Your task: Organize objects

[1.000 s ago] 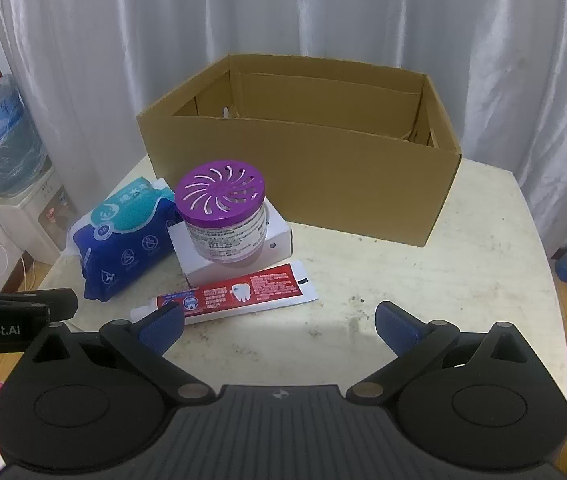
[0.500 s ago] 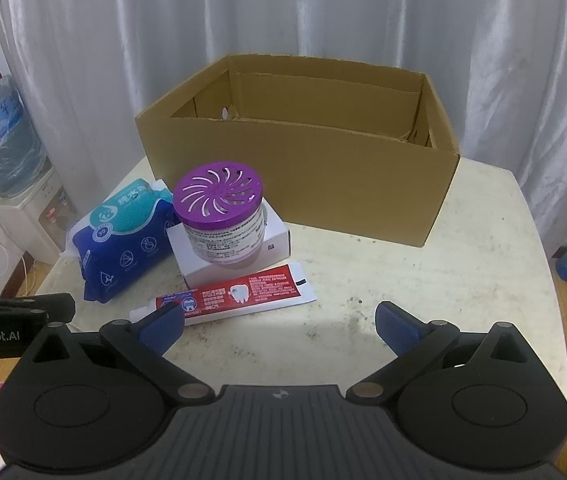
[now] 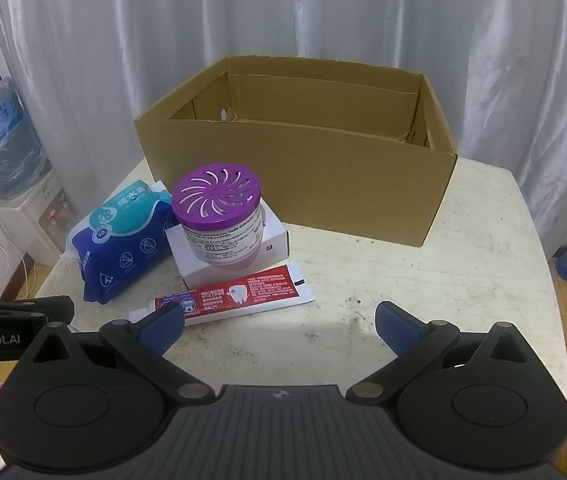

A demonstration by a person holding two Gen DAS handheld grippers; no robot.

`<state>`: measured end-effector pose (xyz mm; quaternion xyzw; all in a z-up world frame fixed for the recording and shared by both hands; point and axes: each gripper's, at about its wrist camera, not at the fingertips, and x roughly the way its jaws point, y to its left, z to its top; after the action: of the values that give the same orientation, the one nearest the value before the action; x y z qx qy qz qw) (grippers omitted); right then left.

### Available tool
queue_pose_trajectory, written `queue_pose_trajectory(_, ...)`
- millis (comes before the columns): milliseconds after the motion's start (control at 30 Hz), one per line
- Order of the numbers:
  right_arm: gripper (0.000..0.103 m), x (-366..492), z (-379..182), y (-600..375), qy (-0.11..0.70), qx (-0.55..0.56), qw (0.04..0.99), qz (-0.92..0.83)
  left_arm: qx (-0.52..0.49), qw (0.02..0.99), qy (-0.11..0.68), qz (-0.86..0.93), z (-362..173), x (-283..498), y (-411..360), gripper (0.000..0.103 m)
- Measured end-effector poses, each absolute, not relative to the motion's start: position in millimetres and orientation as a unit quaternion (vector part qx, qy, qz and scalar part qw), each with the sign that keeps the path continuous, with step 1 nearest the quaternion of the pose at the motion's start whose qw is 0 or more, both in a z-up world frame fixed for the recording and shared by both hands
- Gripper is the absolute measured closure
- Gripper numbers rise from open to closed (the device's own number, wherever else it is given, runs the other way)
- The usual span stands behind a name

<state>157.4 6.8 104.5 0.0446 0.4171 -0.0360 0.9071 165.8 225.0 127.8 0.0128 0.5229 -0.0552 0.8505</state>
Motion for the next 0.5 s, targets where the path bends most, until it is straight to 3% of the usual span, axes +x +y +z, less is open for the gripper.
queue_pose_trajectory(500,0.0,157.2,104.5,6.3,0.417,0.047,0.907,-0.036,0.018,0.85,0.524,-0.055,128.8,165.7,224.2,0.0)
